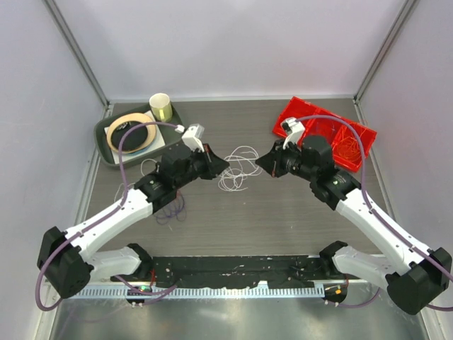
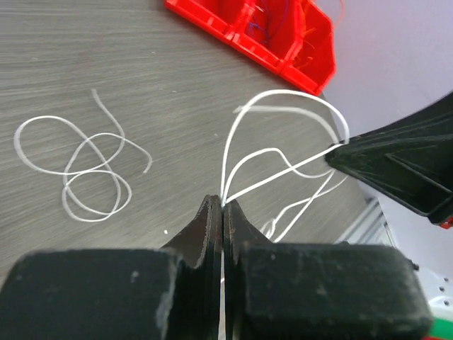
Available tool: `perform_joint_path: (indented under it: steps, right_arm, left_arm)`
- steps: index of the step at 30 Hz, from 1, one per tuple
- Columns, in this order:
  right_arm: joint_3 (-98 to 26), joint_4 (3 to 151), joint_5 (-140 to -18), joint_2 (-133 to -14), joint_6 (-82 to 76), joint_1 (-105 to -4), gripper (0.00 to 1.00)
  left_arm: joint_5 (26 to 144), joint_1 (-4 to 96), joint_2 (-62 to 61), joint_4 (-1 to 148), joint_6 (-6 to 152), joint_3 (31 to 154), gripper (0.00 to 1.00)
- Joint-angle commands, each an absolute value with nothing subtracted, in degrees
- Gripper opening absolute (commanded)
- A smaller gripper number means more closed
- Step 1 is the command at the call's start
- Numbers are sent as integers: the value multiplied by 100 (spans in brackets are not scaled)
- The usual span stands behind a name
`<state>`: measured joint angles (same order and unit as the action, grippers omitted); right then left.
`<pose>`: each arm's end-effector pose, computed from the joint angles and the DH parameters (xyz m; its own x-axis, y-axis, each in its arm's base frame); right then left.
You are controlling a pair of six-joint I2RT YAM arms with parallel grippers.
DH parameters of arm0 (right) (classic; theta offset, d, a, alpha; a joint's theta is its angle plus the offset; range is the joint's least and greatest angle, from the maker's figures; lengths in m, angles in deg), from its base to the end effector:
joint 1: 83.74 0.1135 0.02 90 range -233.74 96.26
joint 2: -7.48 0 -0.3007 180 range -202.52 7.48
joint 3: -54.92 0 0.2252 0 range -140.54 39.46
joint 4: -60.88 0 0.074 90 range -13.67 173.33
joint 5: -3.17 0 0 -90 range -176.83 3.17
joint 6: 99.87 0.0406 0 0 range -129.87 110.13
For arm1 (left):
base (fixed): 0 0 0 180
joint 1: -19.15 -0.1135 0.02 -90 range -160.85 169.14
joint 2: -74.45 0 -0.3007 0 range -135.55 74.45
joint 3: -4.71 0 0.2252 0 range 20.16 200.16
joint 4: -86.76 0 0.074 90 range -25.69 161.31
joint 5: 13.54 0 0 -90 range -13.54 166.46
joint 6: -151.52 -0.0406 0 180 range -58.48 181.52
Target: Untangle the cables
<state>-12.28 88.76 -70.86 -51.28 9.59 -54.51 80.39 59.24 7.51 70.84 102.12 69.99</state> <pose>0.1633 0.1042 0.3660 -0.5057 0.0841 -0.8586 -0.5594 0.7257 0.4005 0.1791 -0.1544 0.3491 -0.6261 -0.3216 -0.7103 0.3754 0.6741 -0.6361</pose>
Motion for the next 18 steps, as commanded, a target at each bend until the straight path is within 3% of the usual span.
perform_joint_path:
  steps: [1,6,9,15,18]
  right_arm:
    - [-1283,9249,-9060,-4754,946,-5632,9]
    - [-1160,9119,-8754,-4798,999,-5641,17]
    - [-1107,8969,-8472,-4824,1061,-5632,4]
    - [-1037,8742,-8096,-4851,974,-5632,28]
    - [-880,8251,-6657,-4868,317,-5632,46]
  left_arm:
    - [6083,5711,1239,5910,10186,6982,0]
    - [6370,5711,1495,6049,10116,6798,0]
    - [6477,5711,1583,6102,10099,6780,0]
    - [6784,5711,1653,6242,9985,6771,0]
    - [7258,5711,1636,6392,9905,6815,0]
